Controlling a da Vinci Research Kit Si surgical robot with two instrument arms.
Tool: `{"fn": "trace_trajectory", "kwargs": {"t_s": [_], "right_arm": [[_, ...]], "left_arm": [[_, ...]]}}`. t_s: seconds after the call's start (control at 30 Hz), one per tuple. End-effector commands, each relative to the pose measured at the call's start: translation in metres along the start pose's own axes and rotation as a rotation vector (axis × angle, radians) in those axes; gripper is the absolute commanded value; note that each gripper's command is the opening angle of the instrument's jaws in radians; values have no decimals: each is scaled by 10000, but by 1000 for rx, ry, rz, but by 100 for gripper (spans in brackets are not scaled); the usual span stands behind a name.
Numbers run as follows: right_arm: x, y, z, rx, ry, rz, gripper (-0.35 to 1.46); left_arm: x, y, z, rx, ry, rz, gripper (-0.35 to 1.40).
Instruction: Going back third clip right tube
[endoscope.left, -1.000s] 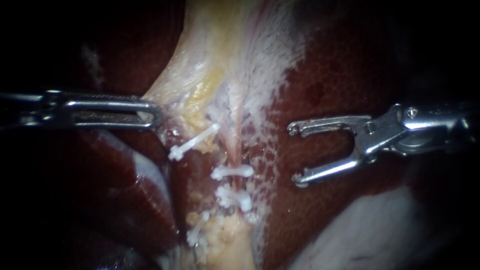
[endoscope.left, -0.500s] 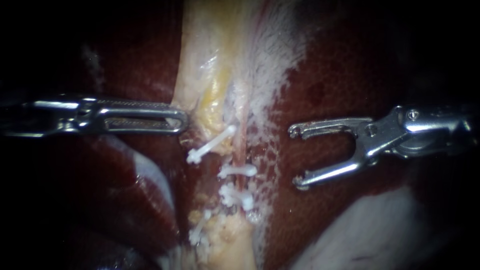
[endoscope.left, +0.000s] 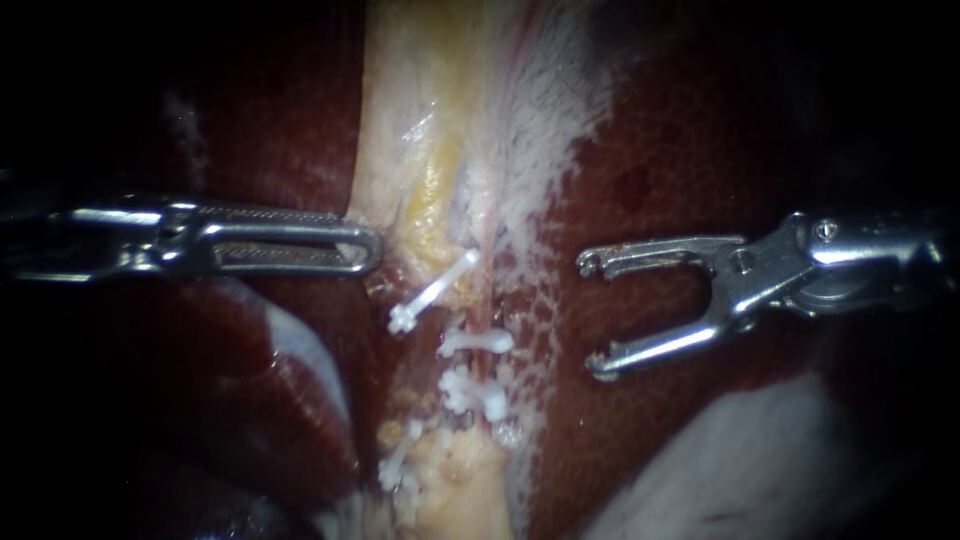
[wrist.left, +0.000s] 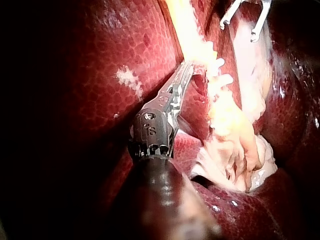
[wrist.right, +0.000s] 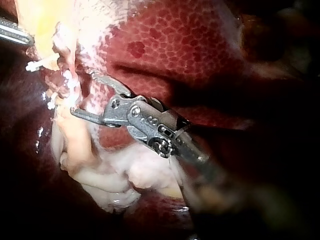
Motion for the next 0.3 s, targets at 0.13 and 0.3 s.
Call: {"fn": "trace_trajectory", "kwargs": {"t_s": [0.13,0.3], "right_arm": [[0,0,0,-3,0,0,60],[1,-1,-2,-2,0,0,60]], "left_arm": [[0,0,-1,-1,1,-6,-35],[0,0,-1,-1,1,-6,-35]]}}
